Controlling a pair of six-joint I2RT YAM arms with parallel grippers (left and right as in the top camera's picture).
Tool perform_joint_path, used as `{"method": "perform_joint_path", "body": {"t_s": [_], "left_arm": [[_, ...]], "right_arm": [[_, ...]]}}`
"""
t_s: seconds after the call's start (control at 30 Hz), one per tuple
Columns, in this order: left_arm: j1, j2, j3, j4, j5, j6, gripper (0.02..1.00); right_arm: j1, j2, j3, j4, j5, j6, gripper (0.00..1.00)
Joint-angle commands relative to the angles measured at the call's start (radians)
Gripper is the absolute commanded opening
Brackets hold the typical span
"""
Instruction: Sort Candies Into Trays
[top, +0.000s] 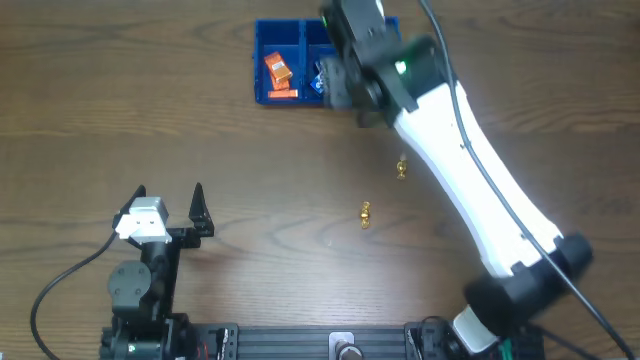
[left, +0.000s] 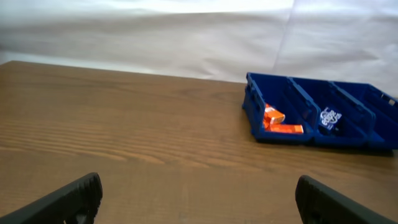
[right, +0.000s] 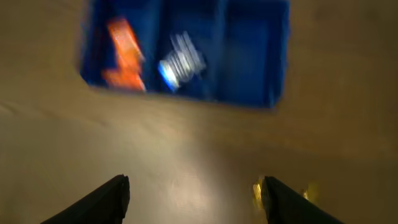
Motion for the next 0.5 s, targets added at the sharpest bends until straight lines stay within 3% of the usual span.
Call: {"method": "perform_joint_path", "body": {"t_s": [0.03, 0.13, 0.23, 0.5], "left_arm": [[0.003, -0.006, -0.016, -0.042, -0.005, 0.015, 0.998], [0.003, -0.006, -0.016, -0.042, -0.005, 0.015, 0.998], [0.003, -0.006, -0.016, -0.042, -0.005, 0.015, 0.998], [0.003, -0.006, -0.016, -0.042, -0.005, 0.015, 0.996]], "right_arm": [[0.021, -0.08, -0.415, 0.1, -0.058, 0.125, 0.698], [0.052, -0.092, -0.623, 0.172, -0.095, 0.211, 0.693], [0.067, -0.091, -0.743, 0.265, -0.13, 0.211, 0.687], [0.087, -0.075, -0.845, 0.342, -0.153, 0.255, 0.665]]}}
